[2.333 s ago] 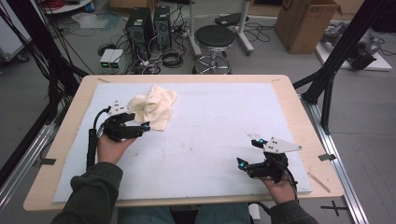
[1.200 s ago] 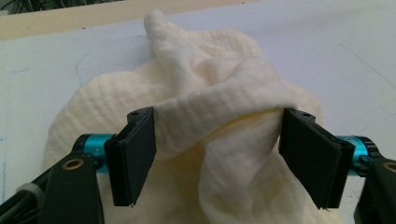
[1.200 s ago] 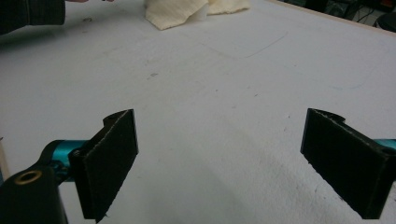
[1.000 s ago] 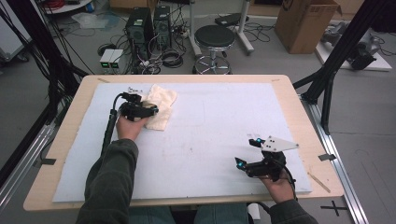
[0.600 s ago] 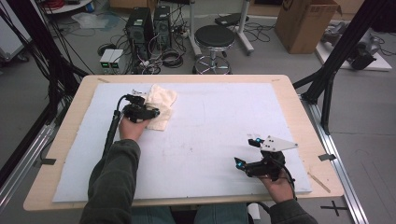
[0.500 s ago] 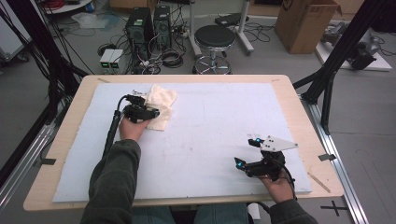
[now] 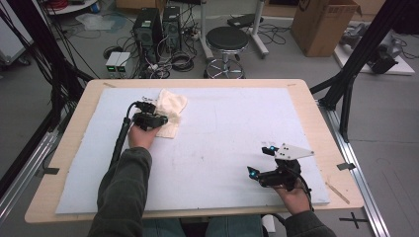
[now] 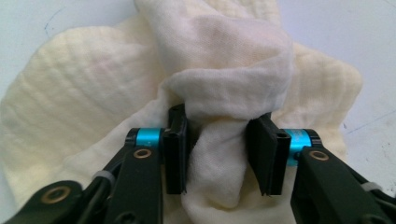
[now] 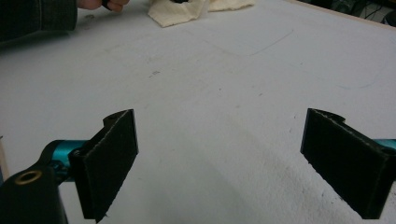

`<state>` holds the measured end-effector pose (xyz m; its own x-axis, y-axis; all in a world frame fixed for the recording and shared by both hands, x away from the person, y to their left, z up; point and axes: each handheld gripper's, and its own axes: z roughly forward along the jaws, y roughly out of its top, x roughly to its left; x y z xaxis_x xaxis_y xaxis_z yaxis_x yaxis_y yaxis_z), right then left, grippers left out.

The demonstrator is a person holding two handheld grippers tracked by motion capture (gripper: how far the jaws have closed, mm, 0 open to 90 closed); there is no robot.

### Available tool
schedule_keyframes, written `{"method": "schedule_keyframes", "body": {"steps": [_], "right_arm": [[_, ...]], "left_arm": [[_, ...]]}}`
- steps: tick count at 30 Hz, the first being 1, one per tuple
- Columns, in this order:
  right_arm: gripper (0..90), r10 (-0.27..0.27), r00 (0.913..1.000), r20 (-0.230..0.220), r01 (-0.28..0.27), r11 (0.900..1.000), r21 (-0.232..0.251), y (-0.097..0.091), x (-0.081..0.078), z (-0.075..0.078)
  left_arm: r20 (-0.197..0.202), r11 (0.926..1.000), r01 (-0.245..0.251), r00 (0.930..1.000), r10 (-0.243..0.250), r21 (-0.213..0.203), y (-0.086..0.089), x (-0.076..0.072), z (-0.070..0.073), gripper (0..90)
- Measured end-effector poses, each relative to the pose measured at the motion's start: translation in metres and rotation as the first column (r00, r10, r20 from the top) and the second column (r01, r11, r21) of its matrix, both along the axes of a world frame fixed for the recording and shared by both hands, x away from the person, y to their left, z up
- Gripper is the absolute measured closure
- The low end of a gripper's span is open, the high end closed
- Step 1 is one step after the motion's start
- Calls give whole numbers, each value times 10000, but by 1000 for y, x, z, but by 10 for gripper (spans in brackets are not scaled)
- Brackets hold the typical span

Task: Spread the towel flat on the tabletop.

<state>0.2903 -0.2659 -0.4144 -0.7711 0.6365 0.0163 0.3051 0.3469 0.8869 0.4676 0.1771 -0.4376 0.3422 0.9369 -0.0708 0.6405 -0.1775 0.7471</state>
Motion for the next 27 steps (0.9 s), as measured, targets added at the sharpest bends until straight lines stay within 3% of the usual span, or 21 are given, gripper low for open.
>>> {"method": "schedule_keyframes", "body": {"steps": [10,18,27], "right_arm": [[104,-34,10000,-86,34,10000,15,0,0,0],[104,-48,10000,-11,48,10000,52,-2,-1,0],[104,-45,10000,-13,45,10000,47,-2,-1,0]], "left_arm": [[-104,9993,-70,9999,66,-380,1,-1,3,747],[219,9976,-118,9997,133,-687,3,-6,16,763],[506,9956,249,9985,-204,-900,1,-14,28,765]]}}
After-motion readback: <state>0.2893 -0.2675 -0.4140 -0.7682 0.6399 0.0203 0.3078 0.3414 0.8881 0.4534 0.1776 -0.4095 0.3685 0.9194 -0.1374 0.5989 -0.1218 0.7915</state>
